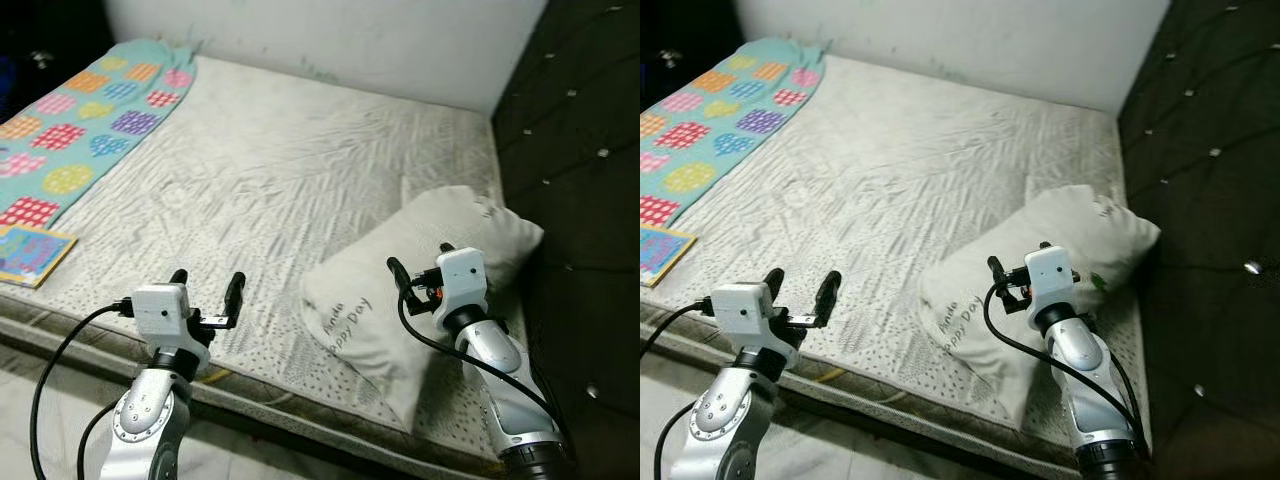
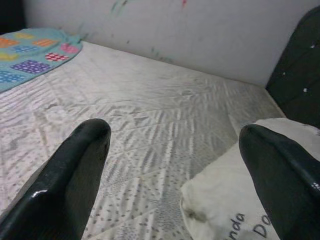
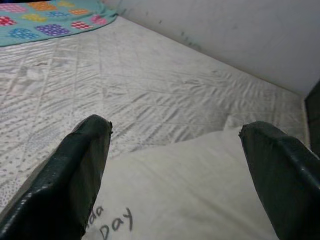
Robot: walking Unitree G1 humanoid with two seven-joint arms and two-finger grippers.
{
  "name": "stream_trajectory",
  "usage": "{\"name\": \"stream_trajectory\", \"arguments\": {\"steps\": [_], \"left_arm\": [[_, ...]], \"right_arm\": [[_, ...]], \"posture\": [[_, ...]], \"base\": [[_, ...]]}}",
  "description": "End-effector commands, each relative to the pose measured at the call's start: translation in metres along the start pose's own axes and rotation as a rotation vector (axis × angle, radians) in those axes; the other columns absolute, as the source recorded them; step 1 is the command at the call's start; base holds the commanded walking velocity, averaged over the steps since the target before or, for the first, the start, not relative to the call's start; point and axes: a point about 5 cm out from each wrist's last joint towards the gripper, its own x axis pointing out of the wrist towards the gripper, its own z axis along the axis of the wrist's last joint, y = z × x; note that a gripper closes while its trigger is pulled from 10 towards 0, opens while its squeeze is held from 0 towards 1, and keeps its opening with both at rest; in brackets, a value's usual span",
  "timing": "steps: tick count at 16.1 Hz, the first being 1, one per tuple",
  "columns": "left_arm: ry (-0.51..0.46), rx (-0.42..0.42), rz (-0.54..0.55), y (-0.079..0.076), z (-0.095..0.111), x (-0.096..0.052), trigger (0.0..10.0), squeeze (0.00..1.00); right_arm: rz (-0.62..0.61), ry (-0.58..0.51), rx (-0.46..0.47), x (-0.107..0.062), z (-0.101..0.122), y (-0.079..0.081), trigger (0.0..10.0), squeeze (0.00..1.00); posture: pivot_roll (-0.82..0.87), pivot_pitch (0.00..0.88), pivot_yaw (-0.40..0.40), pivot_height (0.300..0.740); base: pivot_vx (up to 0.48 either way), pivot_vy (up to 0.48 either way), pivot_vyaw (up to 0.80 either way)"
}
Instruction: Clean up the room
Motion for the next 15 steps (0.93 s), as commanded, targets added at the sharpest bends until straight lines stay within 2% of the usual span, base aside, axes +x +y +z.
{"name": "stream_trajectory", "arguments": {"steps": [1, 9, 14, 15], "left_arm": [[0.006, 0.002, -0.017, -0.0019, -0.0004, 0.0009, 10.0, 0.00], [0.011, 0.003, -0.027, -0.0043, -0.0014, 0.0027, 10.0, 0.00], [0.033, -0.001, 0.014, -0.0021, -0.0050, 0.0047, 10.0, 0.00], [0.036, -0.009, 0.019, -0.0018, -0.0054, 0.0049, 10.0, 0.00]], "right_arm": [[-0.004, 0.002, 0.000, -0.0010, 0.0005, -0.0021, 10.0, 0.00], [0.002, 0.001, -0.004, -0.0002, 0.0004, -0.0019, 10.0, 0.00], [0.005, 0.005, -0.005, 0.0009, 0.0003, -0.0023, 10.0, 0.00], [0.005, 0.005, -0.003, 0.0010, 0.0002, -0.0022, 10.0, 0.00]], "posture": [[-0.01, 0.037, -0.045, 0.740], [-0.01, 0.031, -0.046, 0.740], [-0.01, 0.031, -0.046, 0.740], [-0.01, 0.031, -0.046, 0.740]], "base": [[0.274, 0.000, 0.00], [0.267, 0.000, 0.00], [0.000, 0.000, 0.00], [0.000, 0.000, -0.80]]}}
